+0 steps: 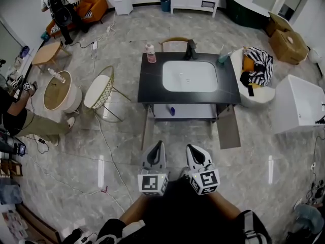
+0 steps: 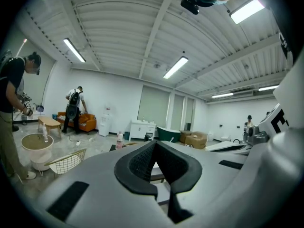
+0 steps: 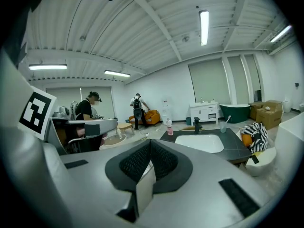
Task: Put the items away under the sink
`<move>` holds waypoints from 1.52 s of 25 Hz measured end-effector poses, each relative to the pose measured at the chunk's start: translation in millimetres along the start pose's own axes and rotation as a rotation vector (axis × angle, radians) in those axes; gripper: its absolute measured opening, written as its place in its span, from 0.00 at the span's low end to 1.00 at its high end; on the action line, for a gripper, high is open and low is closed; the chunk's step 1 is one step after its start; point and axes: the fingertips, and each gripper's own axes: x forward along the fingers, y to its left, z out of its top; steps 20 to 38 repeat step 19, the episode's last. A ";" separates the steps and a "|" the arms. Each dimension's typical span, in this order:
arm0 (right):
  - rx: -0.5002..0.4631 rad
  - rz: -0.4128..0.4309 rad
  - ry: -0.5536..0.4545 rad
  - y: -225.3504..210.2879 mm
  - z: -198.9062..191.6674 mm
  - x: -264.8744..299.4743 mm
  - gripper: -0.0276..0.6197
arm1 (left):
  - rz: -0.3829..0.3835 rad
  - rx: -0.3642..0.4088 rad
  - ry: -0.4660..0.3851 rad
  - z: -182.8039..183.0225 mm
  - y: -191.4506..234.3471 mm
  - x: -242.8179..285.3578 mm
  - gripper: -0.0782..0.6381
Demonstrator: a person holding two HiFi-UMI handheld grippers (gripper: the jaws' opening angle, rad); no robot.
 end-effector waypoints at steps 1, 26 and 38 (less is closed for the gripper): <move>0.001 0.000 -0.001 0.0 -0.1 0.8 0.06 | -0.003 0.004 0.000 0.0 0.2 0.8 0.13; 0.000 0.005 -0.002 0.5 4.2 1.7 0.06 | -0.019 0.033 0.037 -5.9 -2.5 -0.3 0.13; 0.000 0.005 -0.002 0.5 4.2 1.7 0.06 | -0.019 0.033 0.037 -5.9 -2.5 -0.3 0.13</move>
